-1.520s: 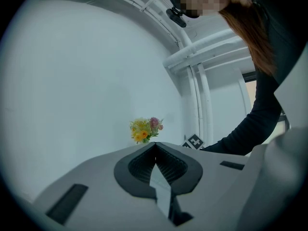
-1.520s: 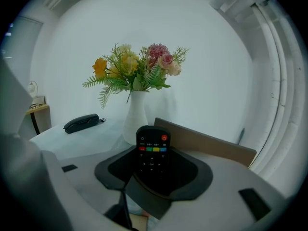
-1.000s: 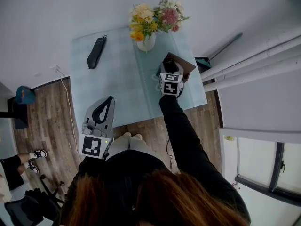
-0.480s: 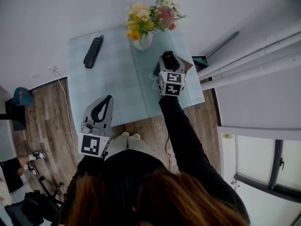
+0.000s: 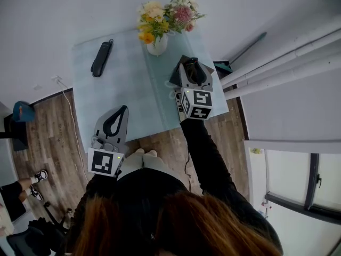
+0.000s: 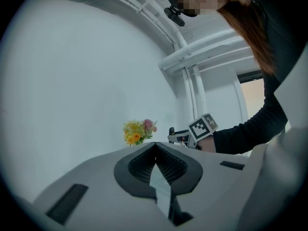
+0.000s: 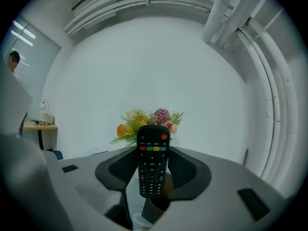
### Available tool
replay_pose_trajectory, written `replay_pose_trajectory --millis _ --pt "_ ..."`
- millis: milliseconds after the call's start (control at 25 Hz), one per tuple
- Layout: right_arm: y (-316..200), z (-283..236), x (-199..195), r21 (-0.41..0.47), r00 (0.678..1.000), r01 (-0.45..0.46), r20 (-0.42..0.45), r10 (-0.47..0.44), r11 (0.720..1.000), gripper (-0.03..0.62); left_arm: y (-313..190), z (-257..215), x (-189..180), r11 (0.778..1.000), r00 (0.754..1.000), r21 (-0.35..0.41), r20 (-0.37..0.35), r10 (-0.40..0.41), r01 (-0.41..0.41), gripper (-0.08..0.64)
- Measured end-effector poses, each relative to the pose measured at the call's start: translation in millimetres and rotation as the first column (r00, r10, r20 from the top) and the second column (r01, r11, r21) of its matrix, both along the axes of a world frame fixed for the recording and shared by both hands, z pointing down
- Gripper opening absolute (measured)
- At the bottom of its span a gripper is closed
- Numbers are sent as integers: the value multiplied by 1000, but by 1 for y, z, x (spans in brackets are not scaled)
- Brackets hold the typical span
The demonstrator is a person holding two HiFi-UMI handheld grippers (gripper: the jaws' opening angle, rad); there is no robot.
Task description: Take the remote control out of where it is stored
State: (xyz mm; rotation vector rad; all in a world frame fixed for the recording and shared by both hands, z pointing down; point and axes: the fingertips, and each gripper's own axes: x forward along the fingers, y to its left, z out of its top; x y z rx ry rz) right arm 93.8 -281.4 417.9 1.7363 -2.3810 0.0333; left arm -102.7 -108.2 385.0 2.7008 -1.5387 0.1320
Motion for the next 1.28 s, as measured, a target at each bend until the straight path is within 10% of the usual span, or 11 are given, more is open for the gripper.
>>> replay_pose_trajectory --millis 640,1280 --pt "83 -12 -19 -7 995 88 49 -88 996 206 7 -1 6 1000 1000 3 -7 8 -8 5" --pt "137 98 -37 -298 986 168 39 -164 940 206 12 5 6 1000 1000 -7 7 4 -4 5"
